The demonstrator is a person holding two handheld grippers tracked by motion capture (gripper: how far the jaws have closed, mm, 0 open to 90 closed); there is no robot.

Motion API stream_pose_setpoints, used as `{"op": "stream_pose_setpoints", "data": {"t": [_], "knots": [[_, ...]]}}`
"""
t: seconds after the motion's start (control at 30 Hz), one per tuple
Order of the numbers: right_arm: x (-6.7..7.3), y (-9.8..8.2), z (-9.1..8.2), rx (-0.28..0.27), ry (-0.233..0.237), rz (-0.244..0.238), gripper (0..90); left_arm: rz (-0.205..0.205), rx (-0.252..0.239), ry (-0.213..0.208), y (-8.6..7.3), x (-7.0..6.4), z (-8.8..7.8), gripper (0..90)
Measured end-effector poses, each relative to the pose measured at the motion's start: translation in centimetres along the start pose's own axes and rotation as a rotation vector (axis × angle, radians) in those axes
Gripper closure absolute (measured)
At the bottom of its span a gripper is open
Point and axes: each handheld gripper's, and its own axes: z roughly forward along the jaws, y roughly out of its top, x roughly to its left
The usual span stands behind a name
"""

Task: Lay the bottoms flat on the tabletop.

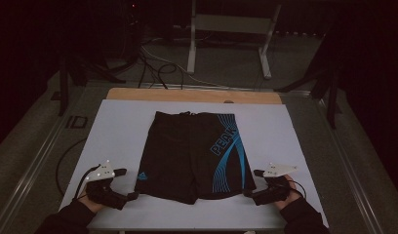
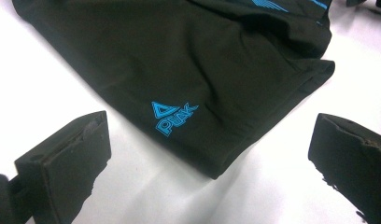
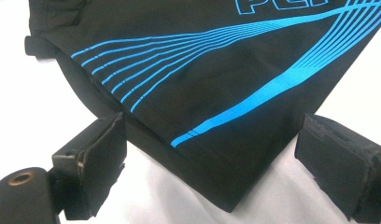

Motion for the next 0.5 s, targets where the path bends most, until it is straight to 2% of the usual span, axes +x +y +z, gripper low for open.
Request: {"op": "stream_pose_setpoints", "data": {"t": [0.23,0.37,0.5], "knots": [[-0.32,-0.09,-0.05,-0.018,-0.004,0.018,9.1,-0.005,-0.001,-0.004,0.03,0.05,0.06,0.1],[-0.37,-0.15,0.02,-0.008,0.002,0.036,9.2,-0.005,-0.004,-0.007,0.06,0.02,0.08,0.1],[-0.37,-0.14,0.02,-0.009,-0.003,0.03,9.2,-0.005,-0.014,-0.006,0.15,-0.02,0.04,0.1]]}}
